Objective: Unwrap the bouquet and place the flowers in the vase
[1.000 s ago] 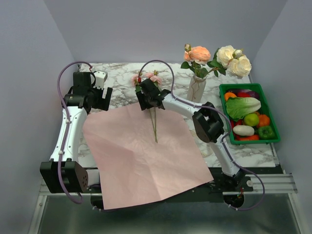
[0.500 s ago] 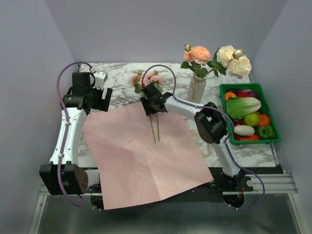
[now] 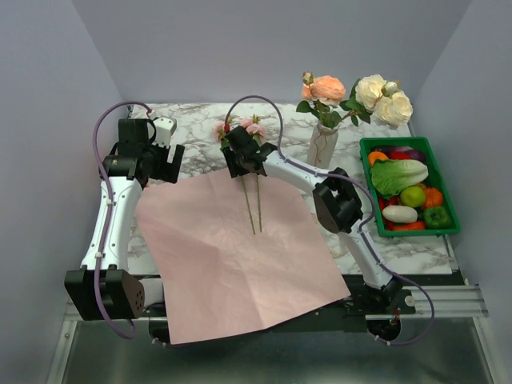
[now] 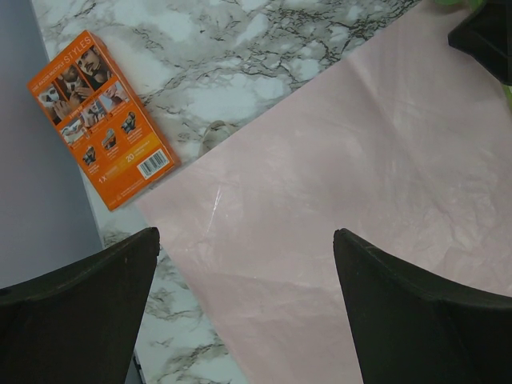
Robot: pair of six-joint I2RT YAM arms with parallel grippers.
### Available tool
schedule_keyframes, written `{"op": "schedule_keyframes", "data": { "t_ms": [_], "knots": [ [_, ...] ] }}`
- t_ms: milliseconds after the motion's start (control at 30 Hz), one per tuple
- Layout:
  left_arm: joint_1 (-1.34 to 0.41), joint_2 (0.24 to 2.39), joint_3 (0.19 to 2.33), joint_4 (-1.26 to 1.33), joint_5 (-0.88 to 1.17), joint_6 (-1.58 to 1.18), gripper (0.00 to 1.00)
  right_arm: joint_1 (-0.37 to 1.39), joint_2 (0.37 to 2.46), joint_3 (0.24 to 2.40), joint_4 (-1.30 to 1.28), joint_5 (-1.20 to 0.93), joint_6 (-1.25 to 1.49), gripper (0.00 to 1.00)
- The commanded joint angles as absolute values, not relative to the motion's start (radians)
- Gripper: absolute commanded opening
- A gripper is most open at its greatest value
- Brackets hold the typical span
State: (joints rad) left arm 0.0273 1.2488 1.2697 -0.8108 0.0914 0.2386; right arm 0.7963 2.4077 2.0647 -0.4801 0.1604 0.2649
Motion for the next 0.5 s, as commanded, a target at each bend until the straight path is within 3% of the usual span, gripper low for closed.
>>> {"op": "schedule_keyframes", "data": {
  "t_ms": [0, 467],
  "knots": [
    [0.035, 1.238, 1.282, -0.824, 0.121, 0.245, 0.99, 0.792, 2.479, 2.149, -0.567, 0.166, 0.273, 0.53],
    [0.035, 1.216, 1.287, -0.839, 0.123, 0.258, 0.99, 0.790, 2.448, 2.112, -0.630, 0.192, 0.310, 0.47]
  ]
}}
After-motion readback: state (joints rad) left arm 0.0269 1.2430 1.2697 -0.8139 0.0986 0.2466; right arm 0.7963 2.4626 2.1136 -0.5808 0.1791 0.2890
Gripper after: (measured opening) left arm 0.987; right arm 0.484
